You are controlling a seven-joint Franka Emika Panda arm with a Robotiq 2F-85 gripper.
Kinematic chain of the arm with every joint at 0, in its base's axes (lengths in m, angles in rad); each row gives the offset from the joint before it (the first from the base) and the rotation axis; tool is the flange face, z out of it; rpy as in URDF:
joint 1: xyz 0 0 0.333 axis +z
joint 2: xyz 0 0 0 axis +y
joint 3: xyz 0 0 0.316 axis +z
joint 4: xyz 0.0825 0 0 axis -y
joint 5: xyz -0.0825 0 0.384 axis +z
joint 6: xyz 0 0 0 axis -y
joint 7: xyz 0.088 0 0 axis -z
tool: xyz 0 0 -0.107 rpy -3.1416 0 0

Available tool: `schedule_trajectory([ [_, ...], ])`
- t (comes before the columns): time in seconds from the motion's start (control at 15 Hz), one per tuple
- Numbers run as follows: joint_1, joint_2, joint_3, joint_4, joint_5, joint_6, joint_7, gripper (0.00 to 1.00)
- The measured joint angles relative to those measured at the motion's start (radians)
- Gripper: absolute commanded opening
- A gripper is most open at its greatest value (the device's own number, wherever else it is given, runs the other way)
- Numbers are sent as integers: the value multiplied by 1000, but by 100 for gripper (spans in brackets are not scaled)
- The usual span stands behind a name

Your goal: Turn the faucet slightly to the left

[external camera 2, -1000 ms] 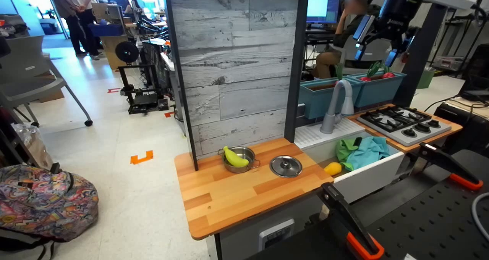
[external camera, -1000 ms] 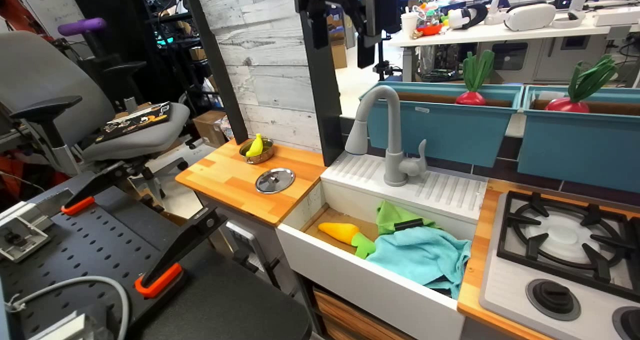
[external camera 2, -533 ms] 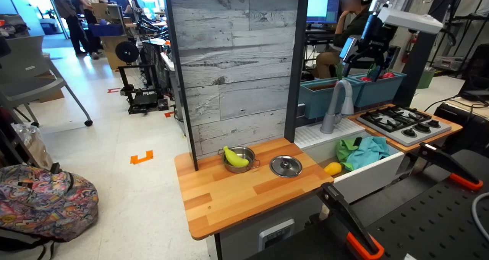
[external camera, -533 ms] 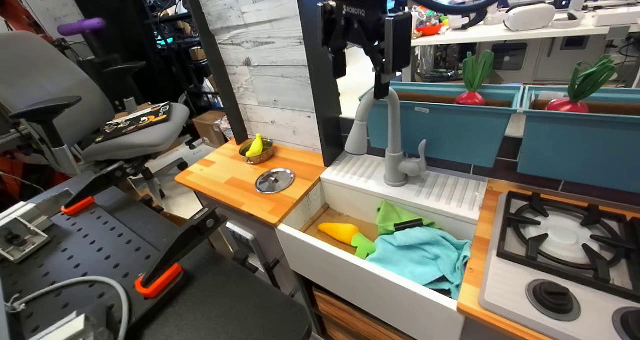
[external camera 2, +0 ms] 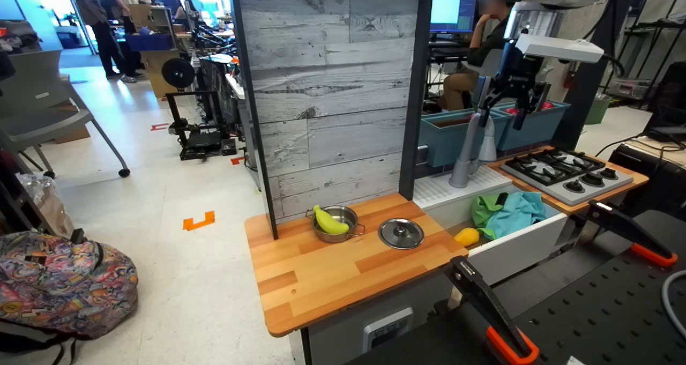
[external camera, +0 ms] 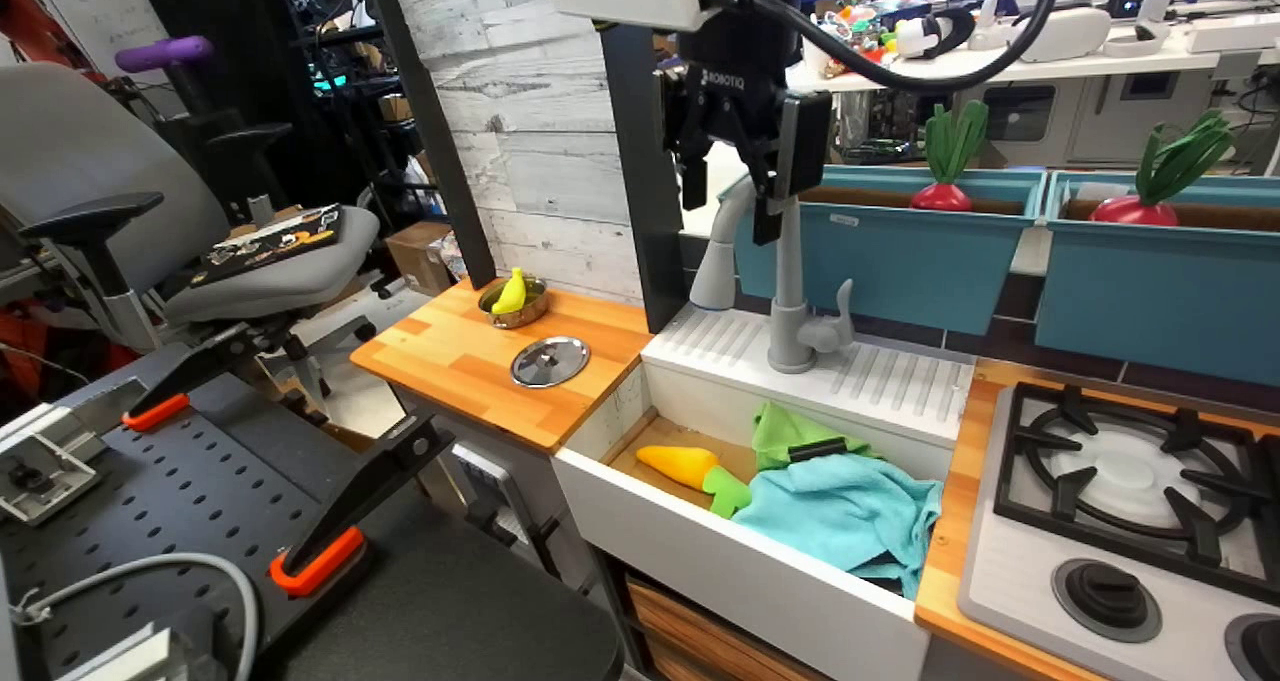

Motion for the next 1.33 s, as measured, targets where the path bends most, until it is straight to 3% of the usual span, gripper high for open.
schedule_trajectory([
  [0.47, 12, 65, 5, 82, -32, -29, 47, 2],
  [0.6, 17, 72, 8, 95, -34, -41, 55, 6],
  [1.33, 9, 100, 31, 154, -3, -96, 128, 6],
])
